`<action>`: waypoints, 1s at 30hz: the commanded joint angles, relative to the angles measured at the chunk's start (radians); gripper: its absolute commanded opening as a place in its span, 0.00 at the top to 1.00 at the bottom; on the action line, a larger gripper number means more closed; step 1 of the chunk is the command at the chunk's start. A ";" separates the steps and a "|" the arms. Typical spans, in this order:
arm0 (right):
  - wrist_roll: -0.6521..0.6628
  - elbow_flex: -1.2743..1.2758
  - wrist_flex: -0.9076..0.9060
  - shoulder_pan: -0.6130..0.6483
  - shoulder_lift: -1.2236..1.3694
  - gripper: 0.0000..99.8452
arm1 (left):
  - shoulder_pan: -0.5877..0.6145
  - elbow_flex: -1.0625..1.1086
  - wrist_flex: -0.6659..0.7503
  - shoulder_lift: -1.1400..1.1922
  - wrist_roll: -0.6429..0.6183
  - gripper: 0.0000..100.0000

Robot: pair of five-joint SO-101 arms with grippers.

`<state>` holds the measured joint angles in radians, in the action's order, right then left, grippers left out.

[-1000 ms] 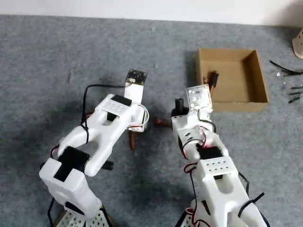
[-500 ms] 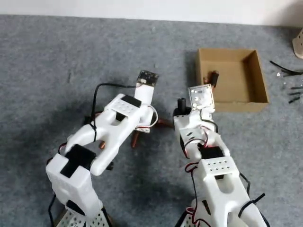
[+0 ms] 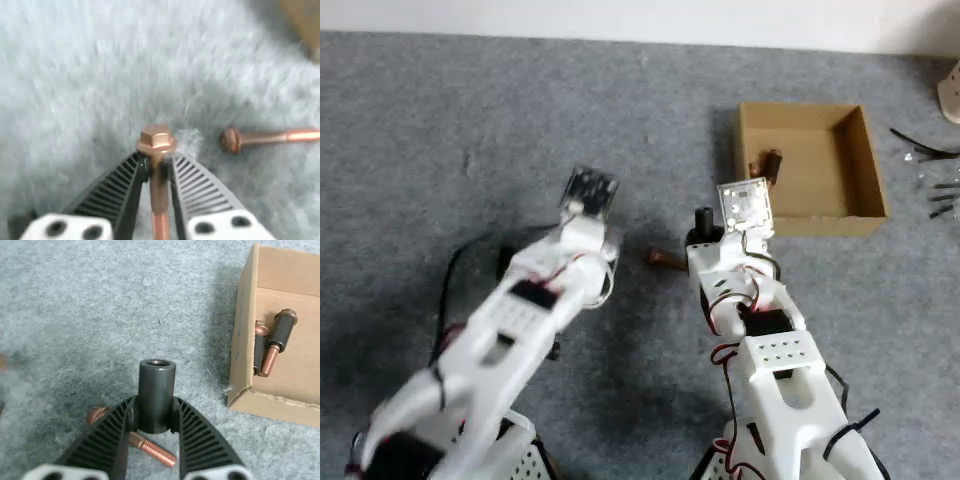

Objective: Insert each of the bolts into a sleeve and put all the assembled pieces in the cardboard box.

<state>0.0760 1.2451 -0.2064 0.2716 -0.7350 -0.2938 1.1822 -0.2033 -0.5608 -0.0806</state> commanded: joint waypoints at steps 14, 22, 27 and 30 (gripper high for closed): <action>0.017 0.091 0.285 0.021 -0.042 1.00 | 0.035 0.380 0.686 -0.318 0.037 1.00; 0.017 0.174 0.467 0.064 -0.042 1.00 | 0.091 0.407 0.727 -0.412 0.032 1.00; 0.017 0.246 0.595 0.128 -0.042 1.00 | 0.091 0.407 0.727 -0.450 0.031 1.00; 0.017 0.286 0.664 0.156 -0.042 1.00 | 0.090 0.407 0.727 -0.498 -0.008 1.00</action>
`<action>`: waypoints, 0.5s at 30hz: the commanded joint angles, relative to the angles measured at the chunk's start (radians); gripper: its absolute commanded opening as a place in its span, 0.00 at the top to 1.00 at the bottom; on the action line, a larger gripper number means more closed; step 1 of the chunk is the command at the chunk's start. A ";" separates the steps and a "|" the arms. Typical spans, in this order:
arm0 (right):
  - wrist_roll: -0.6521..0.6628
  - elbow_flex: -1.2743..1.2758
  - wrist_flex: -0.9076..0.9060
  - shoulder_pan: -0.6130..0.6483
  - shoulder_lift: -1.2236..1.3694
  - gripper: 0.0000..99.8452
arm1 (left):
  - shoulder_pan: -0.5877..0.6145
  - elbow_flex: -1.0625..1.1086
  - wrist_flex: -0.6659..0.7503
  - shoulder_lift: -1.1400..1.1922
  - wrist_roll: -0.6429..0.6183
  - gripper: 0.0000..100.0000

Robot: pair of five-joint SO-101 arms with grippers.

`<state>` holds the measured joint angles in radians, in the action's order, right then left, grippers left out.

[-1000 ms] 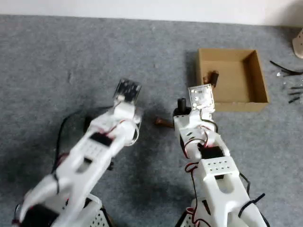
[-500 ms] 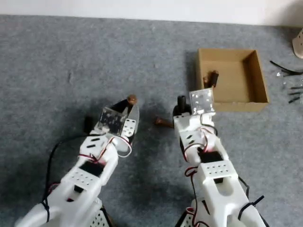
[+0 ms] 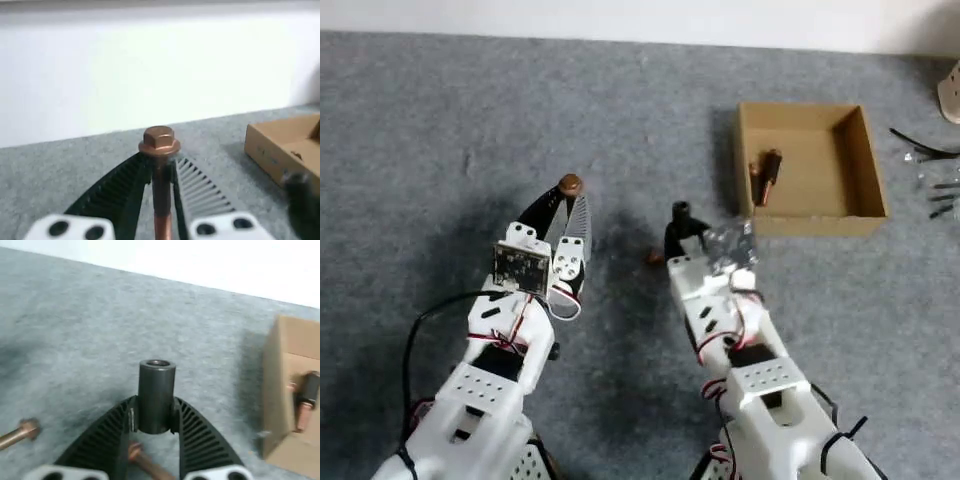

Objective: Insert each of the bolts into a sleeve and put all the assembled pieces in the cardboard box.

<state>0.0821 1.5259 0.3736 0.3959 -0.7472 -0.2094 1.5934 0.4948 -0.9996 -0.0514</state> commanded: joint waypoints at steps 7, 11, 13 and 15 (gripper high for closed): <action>0.011 0.064 0.174 0.074 -0.030 1.00 | 0.007 0.056 0.032 -0.302 -0.446 1.00; 0.021 0.110 0.242 0.125 -0.030 1.00 | 0.001 0.113 0.012 -0.490 -0.485 1.00; 0.101 0.136 0.283 0.150 -0.030 1.00 | -0.019 0.113 -0.080 -0.578 -0.485 1.00; 0.207 0.163 0.325 0.185 -0.030 1.00 | -0.061 0.113 -0.206 -0.650 -0.485 1.00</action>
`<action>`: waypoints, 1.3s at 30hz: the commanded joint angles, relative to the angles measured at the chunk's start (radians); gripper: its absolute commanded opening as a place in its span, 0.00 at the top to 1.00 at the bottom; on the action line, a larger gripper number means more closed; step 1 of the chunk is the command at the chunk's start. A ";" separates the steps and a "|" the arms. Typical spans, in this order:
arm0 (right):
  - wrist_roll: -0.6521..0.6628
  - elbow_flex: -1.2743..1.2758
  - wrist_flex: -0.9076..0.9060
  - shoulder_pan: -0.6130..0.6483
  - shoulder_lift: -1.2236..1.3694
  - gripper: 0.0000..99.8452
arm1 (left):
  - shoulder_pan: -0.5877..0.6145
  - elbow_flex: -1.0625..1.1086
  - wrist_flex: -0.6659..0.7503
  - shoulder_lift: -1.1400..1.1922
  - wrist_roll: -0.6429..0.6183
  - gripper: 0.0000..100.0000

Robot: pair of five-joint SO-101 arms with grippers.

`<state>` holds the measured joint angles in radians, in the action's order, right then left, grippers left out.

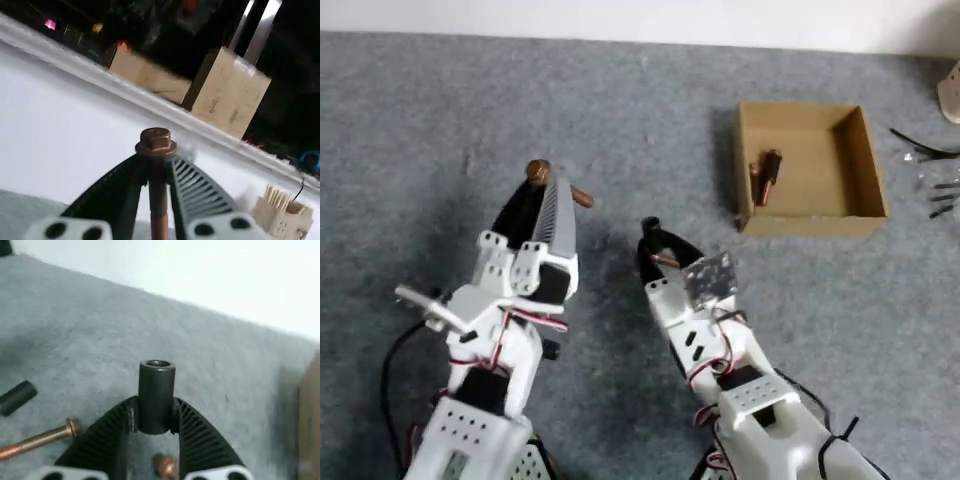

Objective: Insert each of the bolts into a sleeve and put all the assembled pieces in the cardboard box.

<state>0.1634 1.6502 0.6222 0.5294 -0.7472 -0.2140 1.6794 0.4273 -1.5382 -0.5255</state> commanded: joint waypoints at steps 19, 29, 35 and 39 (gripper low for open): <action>0.279 0.090 0.174 0.071 -0.030 1.00 | -0.162 0.018 -0.488 -0.282 -0.008 1.00; 0.285 0.093 0.174 0.091 -0.030 1.00 | -0.154 0.018 -0.488 -0.282 -0.006 1.00; 0.285 0.107 0.211 0.094 -0.030 1.00 | -0.101 0.018 -0.442 -0.282 -0.012 1.00; 0.285 0.117 0.229 0.090 -0.030 1.00 | -0.097 0.018 -0.439 -0.278 -0.012 1.00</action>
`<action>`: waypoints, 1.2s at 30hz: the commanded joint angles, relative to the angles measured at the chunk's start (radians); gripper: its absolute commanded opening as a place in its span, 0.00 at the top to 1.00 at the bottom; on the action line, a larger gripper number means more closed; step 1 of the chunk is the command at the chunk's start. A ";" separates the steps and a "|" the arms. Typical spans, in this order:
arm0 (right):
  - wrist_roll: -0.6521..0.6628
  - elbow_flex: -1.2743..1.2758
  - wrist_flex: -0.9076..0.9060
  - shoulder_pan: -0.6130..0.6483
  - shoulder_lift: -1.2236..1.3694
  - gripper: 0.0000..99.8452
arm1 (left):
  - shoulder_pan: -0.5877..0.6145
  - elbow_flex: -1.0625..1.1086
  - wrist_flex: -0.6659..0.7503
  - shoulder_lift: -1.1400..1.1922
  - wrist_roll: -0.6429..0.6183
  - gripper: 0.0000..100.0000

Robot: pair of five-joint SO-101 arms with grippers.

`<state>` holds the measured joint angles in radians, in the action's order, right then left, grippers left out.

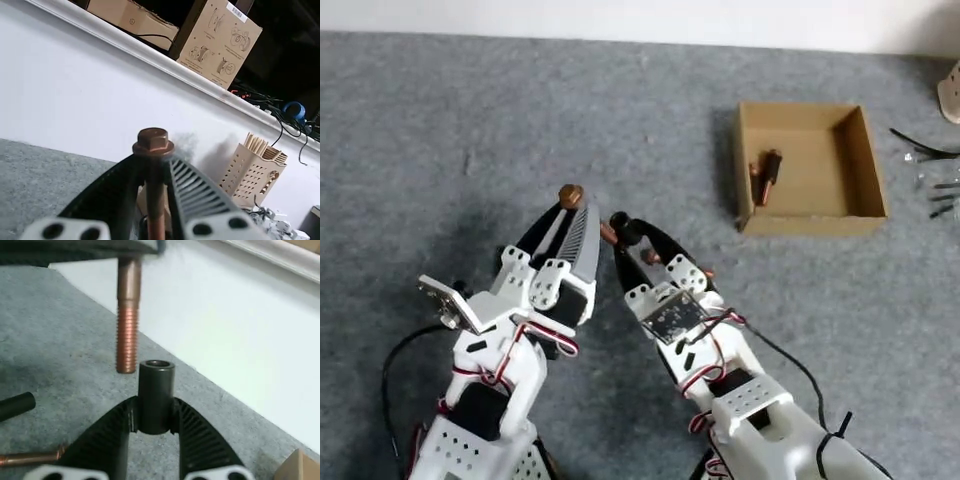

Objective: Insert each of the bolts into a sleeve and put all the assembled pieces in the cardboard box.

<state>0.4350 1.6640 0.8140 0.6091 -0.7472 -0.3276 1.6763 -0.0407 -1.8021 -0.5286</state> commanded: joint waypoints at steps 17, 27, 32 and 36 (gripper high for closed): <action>0.014 0.104 0.038 0.031 -0.031 1.00 | 0.018 0.021 0.152 -0.008 -0.003 1.00; 0.014 0.104 0.038 0.027 -0.031 1.00 | 0.019 0.021 0.157 -0.007 -0.002 1.00; 0.014 0.104 0.038 0.027 -0.031 1.00 | 0.019 0.021 0.157 -0.004 -0.002 1.00; 0.014 0.104 0.038 0.027 -0.031 1.00 | 0.018 0.019 0.212 0.099 -0.002 1.00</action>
<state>0.4350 1.6655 0.8186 0.6306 -0.7472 -0.3184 1.6778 0.1036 -1.7683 -0.5286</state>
